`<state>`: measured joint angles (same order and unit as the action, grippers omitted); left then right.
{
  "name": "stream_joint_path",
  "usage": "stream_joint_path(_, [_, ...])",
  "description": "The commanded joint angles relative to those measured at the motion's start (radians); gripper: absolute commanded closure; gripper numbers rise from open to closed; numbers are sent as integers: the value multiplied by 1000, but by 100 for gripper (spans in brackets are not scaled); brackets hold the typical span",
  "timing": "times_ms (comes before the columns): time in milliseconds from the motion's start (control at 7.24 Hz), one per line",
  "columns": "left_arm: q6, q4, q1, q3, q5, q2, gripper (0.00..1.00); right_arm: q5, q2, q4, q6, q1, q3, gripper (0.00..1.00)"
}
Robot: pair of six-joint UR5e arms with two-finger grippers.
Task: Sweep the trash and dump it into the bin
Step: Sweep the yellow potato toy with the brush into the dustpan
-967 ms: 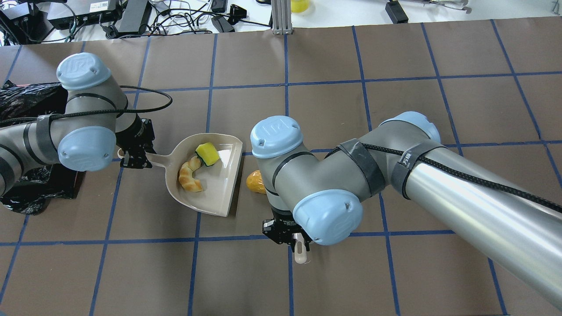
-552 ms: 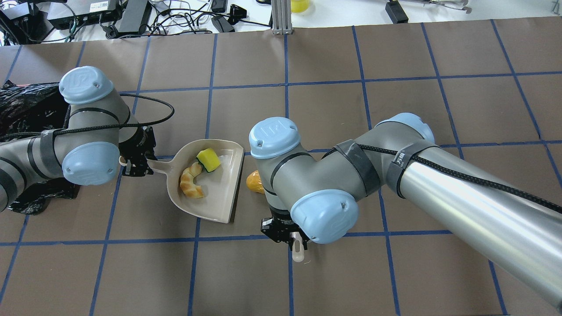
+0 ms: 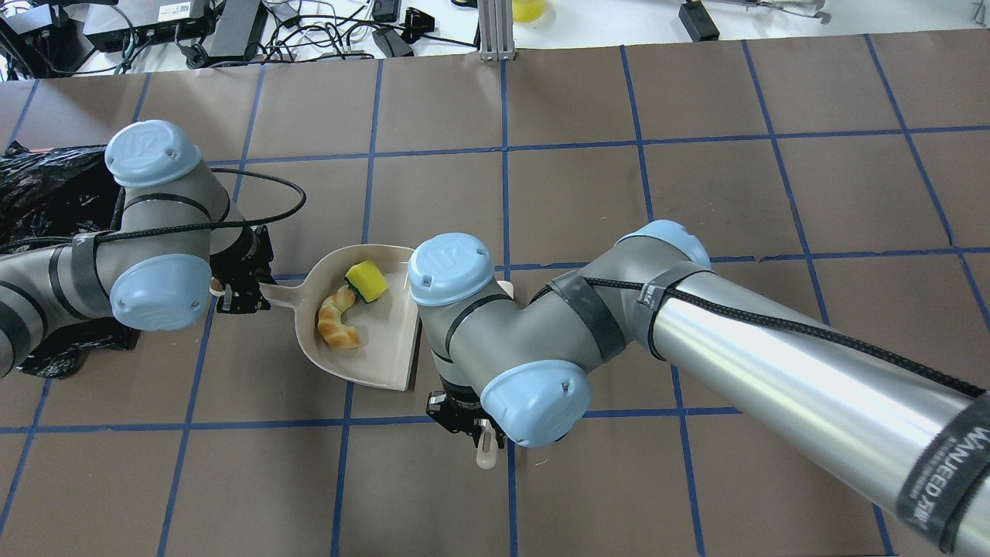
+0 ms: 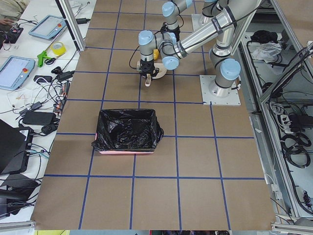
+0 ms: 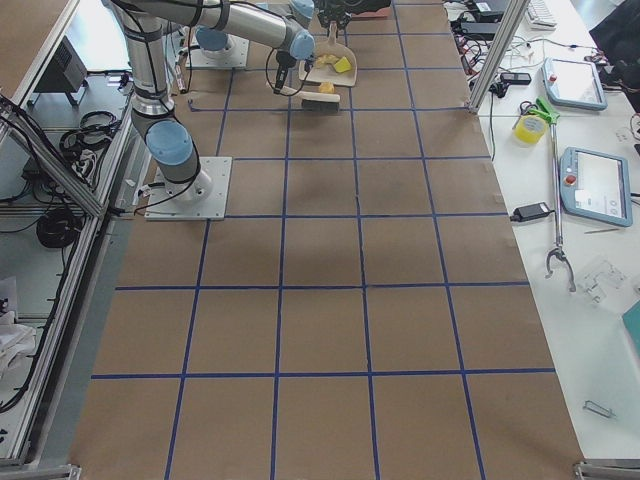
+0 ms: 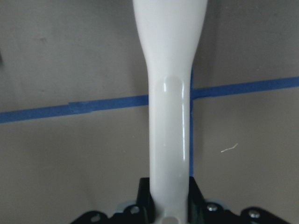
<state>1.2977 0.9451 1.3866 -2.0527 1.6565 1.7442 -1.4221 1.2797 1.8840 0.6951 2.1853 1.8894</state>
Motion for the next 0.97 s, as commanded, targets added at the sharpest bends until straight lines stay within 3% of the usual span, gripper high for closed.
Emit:
stream_joint_path(0, [20,-2,0,-1,0,2,100,63,-71,29,70,22,-79,100])
stream_joint_path(552, [17,-2,0,0,0,2,100,121,-267,20,213,119,-369,100])
stream_joint_path(828, [11,-2,0,3,0,0,100,105,-276,15,207,119,-386,100])
